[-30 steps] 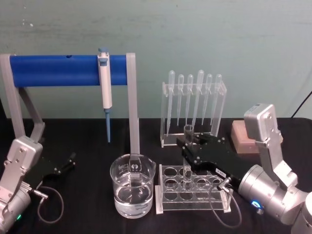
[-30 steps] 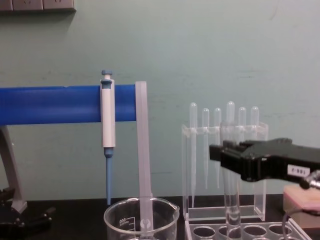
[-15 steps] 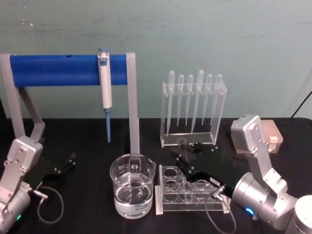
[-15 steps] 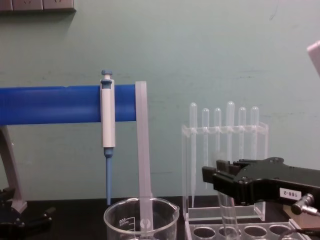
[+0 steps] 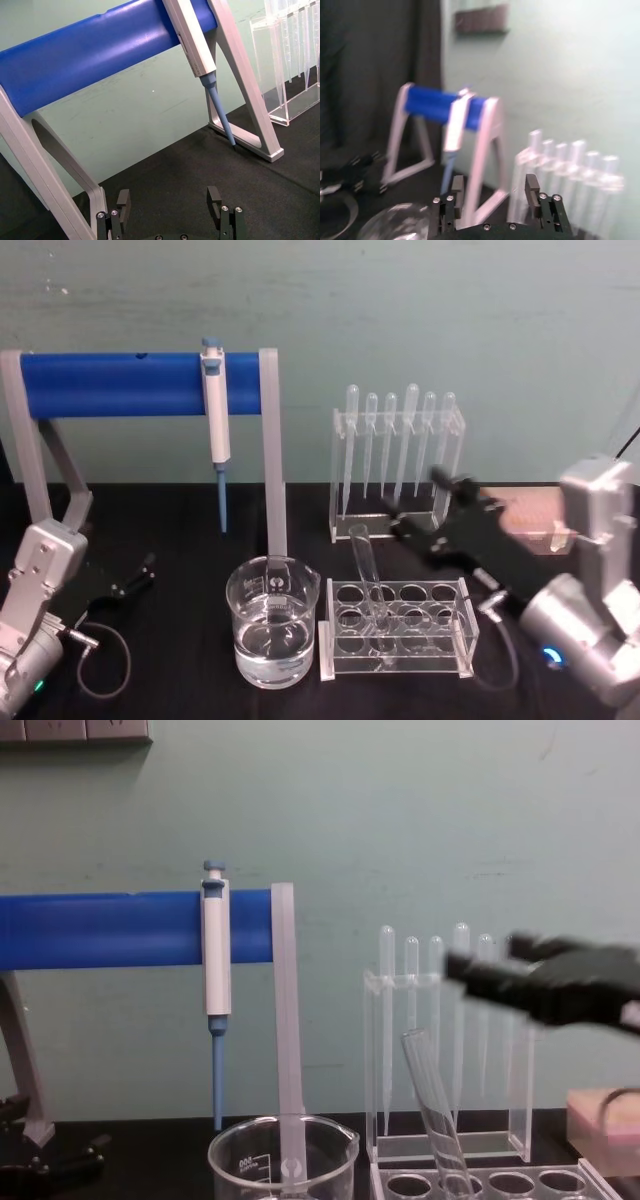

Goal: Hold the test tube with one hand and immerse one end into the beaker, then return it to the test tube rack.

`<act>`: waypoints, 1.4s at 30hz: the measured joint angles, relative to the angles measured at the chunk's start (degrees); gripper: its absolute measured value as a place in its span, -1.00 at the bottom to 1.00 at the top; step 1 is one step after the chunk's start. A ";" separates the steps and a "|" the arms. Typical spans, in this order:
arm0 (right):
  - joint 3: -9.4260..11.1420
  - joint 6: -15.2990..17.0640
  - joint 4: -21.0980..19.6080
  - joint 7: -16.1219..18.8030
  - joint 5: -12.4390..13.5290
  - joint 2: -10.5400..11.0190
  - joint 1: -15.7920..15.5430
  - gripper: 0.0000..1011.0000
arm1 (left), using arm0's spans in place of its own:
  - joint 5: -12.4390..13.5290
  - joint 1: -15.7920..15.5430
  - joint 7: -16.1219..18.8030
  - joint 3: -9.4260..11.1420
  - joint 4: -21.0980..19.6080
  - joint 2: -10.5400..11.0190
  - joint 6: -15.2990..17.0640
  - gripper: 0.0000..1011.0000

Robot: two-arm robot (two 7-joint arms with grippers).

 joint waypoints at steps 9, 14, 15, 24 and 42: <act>6.98 -1.88 -3.05 -11.75 -7.64 -0.69 -6.99 0.95 | 0.00 0.00 0.00 0.00 0.00 0.00 0.00 0.98; 7.28 0.01 -1.52 -15.27 -15.07 0.80 -7.68 0.98 | 0.00 0.00 0.00 0.00 0.00 0.00 0.00 0.98; 7.35 0.47 -0.69 -15.64 -16.31 0.97 -7.75 0.98 | 0.00 0.00 0.00 0.00 0.00 0.00 0.00 0.98; 8.12 1.59 3.21 -15.75 -19.37 0.68 -7.99 0.98 | 0.00 0.00 0.00 0.00 0.00 0.00 0.00 0.98; 8.06 4.96 3.89 -14.47 -21.12 0.23 -7.64 0.98 | 0.00 0.00 0.00 0.00 0.00 0.00 0.00 0.98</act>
